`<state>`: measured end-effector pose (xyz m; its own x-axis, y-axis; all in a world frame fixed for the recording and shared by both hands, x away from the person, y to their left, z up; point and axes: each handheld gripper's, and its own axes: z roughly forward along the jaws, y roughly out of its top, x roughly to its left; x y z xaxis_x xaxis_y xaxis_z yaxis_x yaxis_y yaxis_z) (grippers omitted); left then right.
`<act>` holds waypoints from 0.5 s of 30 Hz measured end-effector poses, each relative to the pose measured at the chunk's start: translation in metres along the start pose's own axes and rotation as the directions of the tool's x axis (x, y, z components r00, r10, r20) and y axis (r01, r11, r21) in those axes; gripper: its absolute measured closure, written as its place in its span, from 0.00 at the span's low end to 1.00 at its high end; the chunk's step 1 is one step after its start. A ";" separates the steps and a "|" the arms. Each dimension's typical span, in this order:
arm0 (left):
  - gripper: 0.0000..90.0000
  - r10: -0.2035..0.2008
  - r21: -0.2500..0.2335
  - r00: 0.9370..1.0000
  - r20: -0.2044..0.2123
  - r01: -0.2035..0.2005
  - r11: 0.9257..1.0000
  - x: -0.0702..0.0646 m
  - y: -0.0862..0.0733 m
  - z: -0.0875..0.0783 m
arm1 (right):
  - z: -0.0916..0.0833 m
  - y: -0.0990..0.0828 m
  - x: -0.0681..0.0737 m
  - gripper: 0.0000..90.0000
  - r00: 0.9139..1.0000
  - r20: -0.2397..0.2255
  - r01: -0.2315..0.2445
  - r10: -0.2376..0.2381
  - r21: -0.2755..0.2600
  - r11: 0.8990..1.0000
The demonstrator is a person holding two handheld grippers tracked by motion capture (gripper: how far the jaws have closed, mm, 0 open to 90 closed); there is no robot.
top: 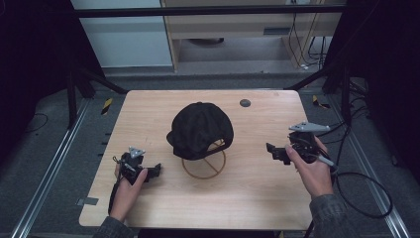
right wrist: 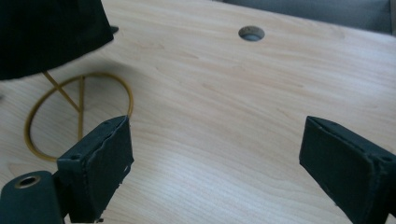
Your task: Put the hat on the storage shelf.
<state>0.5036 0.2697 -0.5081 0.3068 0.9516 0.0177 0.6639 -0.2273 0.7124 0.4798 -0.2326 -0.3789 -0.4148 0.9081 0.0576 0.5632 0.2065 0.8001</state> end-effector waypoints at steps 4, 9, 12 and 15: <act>0.00 0.000 0.000 1.000 0.000 0.000 1.000 0.000 0.000 0.000 | 0.010 -0.013 0.004 0.11 1.000 -0.005 0.004 -0.004 0.023 1.000; 0.00 0.000 0.000 1.000 0.000 0.000 1.000 0.000 0.000 0.000 | 0.025 -0.032 0.009 0.11 1.000 -0.018 -0.006 0.007 0.061 0.998; 0.00 0.000 0.000 1.000 0.000 0.000 1.000 0.000 0.000 0.000 | 0.034 -0.041 0.012 0.11 1.000 -0.028 -0.006 0.008 0.079 0.997; 0.00 0.000 0.000 1.000 0.000 0.000 1.000 0.000 0.000 0.000 | 0.044 -0.050 0.016 0.11 0.999 -0.039 -0.011 0.015 0.096 0.995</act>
<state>0.5036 0.2697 -0.5081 0.3068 0.9516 0.0176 0.6639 -0.2273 0.7125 0.4763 -0.2122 -0.4442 -0.4336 0.8963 0.0928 0.6341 0.2303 0.7381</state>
